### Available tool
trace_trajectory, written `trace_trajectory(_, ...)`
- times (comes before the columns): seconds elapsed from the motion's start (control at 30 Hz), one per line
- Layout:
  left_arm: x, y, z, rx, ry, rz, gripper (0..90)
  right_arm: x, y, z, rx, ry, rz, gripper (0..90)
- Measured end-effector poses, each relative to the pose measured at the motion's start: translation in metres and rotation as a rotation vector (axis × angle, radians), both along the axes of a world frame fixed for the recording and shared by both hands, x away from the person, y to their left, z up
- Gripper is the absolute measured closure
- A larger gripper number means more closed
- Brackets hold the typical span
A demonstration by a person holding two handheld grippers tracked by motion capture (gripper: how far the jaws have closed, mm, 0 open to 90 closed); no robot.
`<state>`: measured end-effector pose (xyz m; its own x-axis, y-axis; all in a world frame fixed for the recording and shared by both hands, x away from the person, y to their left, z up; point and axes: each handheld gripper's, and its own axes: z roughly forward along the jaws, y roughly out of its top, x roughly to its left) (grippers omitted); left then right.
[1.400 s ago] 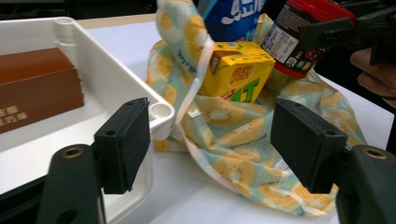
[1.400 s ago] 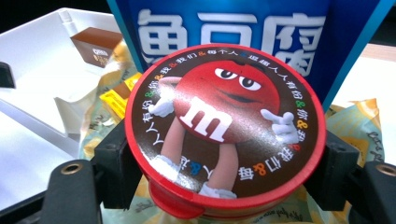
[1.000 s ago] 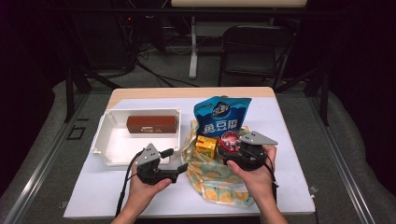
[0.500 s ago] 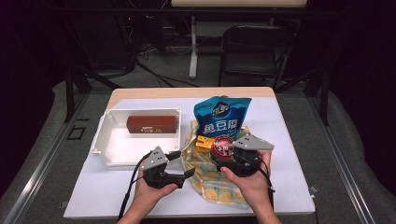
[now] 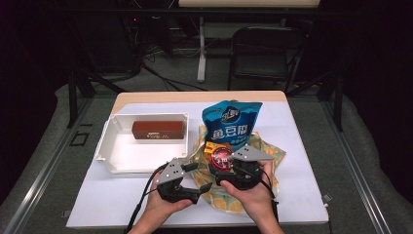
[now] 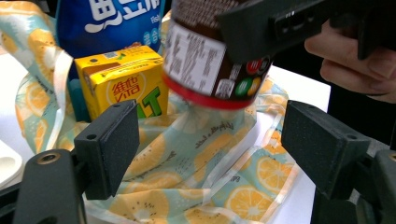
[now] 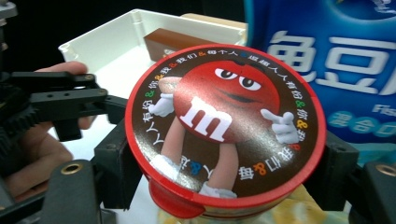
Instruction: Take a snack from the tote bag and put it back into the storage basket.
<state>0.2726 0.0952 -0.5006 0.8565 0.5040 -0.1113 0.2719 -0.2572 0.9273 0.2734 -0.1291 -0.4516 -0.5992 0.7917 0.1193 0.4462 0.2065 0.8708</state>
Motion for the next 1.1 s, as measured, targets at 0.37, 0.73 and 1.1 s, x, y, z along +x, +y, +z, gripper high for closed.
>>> trace_trajectory(0.37, -0.002, -0.006, -0.001, 0.018, -0.014, -0.032, 20.2, -0.007, 0.017, -0.002, -0.011, 0.015, 0.048, 25.2)
trace_trajectory(0.73, -0.004, -0.009, -0.003, 0.045, -0.045, 0.015, 20.6, -0.012, 0.03, -0.004, -0.031, 0.034, 0.077, 25.2)
trace_trajectory(1.1, -0.003, -0.01, -0.004, 0.043, -0.057, 0.007, 21.7, -0.014, 0.037, -0.007, -0.027, 0.049, 0.107, 25.2)
